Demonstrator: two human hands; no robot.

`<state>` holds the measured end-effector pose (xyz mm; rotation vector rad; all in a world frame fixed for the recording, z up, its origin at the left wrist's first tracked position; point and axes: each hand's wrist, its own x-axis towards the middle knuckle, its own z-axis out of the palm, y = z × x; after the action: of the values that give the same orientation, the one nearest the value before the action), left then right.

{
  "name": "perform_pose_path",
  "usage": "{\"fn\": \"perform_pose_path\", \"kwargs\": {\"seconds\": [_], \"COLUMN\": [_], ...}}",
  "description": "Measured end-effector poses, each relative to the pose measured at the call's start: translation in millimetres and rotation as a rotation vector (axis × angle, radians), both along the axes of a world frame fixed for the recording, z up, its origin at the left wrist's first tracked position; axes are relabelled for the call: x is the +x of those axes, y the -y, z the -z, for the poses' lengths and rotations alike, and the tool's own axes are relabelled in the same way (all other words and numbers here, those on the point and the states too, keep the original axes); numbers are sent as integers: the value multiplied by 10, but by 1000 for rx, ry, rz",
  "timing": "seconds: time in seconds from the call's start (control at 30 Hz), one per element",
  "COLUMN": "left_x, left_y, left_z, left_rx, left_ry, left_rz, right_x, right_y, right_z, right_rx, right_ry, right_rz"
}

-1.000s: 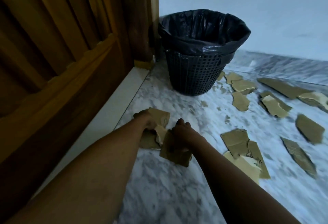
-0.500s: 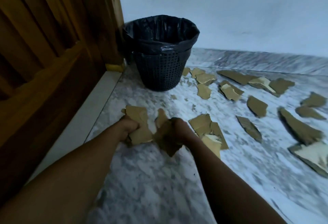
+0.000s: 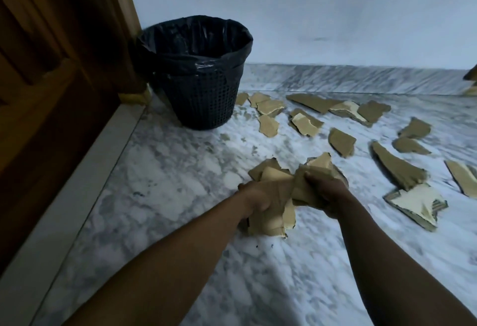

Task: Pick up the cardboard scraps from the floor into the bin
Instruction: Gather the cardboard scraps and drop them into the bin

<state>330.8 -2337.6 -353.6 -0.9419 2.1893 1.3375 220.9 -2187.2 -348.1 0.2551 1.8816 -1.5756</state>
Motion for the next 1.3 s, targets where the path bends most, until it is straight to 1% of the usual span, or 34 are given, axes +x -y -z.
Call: {"fn": "perform_pose_path", "kwargs": {"seconds": [0.03, 0.07, 0.13, 0.2, 0.3, 0.43, 0.5, 0.6, 0.7, 0.73, 0.83, 0.97, 1.0, 1.07, 1.1, 1.13, 1.2, 1.27, 1.3], "left_x": [-5, -11, 7, 27, 110, 246, 330, 422, 480, 509, 632, 776, 797, 809, 804, 794, 762, 723, 713], "left_y": [-9, 13, 48, 129, 232, 359, 437, 593, 809, 889, 1119, 1339, 1357, 1368, 1369, 1376, 1396, 1395, 1395], "left_z": [12, 76, 154, 250, 252, 195, 149, 69, 6, -12, -57, 3, 23, 60, 71, 82, 101, 68, 35], "left_rx": [-88, -134, -133, -40, 64, 266, 366, 514, 525, 521, 510, 526, 520, 503, 497, 500, 517, 534, 536], "left_ry": [16, 30, 12, -33, -143, -162, -157, -175, -194, -188, -138, -161, -181, -236, -260, -278, -294, -308, -317], "left_rz": [-23, -54, -101, -176, -305, -356, -346, -317, -321, -341, -418, -555, -601, -697, -739, -776, -813, -824, -819], "right_x": [31, 47, 43, 37, 29, 87, 103, 109, 70, 37, 16, 165, 184, 256, 268, 260, 291, 342, 358], "right_y": [25, 44, 63, 71, 100, 137, 150, 149, 136, 131, 119, 299, 404, 535, 569, 596, 651, 668, 689], "right_z": [28, 68, 141, 149, 132, 81, 96, 72, 43, 30, -71, -135, -49, 122, 214, 291, 255, 130, 99], "right_rx": [-31, -33, 15, 47, 10, 8, 7, -43, -138, -135, -38, 129, 199, 494, 588, 602, 476, 447, 474], "right_ry": [18, 33, 56, 59, 111, 154, 153, 154, 160, 144, 92, 56, 11, -152, -218, -226, -217, -241, -264], "right_rz": [-7, -10, -25, -54, -110, -216, -221, -202, -61, -17, -36, -201, -240, -357, -395, -389, -380, -484, -553]}}
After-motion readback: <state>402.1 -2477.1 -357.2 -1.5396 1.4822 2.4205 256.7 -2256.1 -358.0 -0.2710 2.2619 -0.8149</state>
